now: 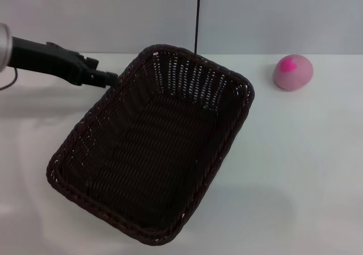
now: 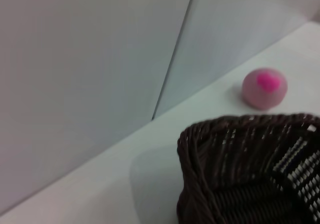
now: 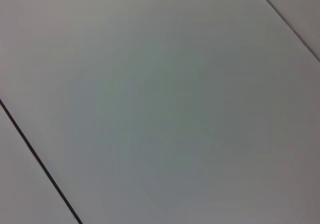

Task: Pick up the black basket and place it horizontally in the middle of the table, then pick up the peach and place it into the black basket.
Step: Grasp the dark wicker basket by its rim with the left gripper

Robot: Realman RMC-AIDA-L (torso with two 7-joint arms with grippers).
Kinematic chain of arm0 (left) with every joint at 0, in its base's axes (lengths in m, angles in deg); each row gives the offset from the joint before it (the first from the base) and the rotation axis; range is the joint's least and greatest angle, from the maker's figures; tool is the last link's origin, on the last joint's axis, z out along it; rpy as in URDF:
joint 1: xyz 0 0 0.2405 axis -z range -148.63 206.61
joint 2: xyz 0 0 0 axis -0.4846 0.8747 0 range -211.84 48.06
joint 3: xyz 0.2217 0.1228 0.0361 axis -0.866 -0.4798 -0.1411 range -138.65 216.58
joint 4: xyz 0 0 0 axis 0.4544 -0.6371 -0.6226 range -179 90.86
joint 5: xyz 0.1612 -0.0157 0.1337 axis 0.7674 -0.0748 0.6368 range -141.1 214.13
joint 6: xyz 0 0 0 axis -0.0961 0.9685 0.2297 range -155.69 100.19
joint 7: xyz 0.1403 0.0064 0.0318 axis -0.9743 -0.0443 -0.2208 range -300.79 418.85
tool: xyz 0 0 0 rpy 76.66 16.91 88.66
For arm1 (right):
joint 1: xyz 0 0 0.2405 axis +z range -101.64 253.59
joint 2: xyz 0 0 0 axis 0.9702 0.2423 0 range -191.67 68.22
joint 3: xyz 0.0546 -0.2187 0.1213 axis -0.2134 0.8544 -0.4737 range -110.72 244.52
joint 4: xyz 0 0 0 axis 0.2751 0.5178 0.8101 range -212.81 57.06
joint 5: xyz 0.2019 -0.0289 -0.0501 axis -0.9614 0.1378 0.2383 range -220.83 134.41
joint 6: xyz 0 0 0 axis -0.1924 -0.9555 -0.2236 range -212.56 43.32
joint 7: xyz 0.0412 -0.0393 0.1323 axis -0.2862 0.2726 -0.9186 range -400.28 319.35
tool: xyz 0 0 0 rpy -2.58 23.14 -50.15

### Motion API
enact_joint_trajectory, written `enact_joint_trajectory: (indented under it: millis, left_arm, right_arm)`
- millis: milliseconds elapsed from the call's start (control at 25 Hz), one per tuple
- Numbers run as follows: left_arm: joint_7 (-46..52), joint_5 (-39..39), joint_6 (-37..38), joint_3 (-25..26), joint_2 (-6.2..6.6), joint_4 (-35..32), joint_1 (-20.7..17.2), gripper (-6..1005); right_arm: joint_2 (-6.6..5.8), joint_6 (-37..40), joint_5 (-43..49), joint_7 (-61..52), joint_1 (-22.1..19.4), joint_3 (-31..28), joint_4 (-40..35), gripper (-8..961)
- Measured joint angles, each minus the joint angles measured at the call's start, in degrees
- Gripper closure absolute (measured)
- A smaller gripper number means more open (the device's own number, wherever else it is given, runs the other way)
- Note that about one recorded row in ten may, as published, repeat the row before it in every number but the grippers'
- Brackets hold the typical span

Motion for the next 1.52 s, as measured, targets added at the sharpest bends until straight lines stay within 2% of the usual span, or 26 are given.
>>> enact_joint_trajectory:
  millis: [120,640,1520]
  left_arm:
    - [1.6,0.9,-1.4,-3.2,-0.02,0.2,0.1,360]
    - [4.4,1.2,-2.1,-9.1,-0.11,0.2,0.3,362]
    - [5.6,3.4,-4.0,-13.6,-0.27,1.5,0.0,370]
  right_arm:
    - [0.00,-0.2,-0.1,0.0,0.1,0.0,0.0,347]
    - [0.00,-0.7,-0.3,0.0,0.2,0.0,0.0,347]
    - [0.00,-0.8,-0.5,0.0,-0.3,-0.4,0.0,347]
